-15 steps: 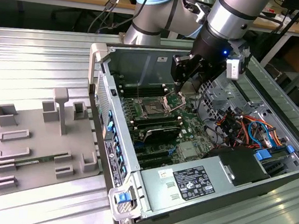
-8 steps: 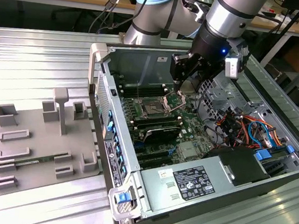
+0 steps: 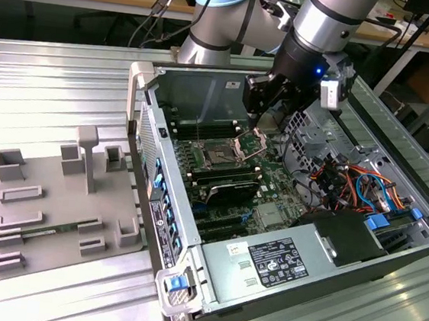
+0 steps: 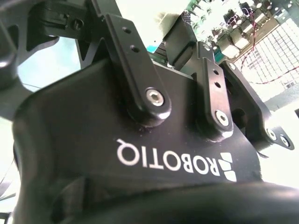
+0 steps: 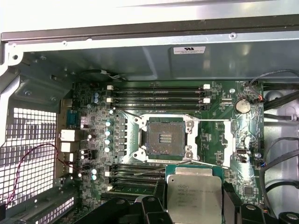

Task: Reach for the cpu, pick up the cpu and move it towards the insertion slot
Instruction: 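Pick up the cpu and move it towards the insertion slot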

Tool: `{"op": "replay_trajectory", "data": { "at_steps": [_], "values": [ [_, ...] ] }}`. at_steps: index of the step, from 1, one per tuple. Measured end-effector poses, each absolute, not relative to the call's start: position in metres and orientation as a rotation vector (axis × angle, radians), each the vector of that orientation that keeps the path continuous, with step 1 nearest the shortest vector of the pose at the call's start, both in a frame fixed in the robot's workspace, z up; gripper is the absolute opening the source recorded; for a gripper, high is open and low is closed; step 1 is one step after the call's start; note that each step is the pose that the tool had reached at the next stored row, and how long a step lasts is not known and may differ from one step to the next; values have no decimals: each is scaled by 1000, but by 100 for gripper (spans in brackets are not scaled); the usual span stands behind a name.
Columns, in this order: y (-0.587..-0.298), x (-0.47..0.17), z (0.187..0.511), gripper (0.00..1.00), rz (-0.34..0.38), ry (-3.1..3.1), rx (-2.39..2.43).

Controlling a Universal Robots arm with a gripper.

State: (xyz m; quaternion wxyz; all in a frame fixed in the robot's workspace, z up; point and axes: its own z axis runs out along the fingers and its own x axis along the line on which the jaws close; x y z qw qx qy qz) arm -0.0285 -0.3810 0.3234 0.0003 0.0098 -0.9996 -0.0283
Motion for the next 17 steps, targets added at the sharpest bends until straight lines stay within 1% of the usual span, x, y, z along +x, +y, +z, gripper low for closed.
{"op": "replay_trajectory", "data": {
  "at_steps": [17],
  "values": [
    [-372,-28,321,55,-89,-3139,31]
  ]
}}
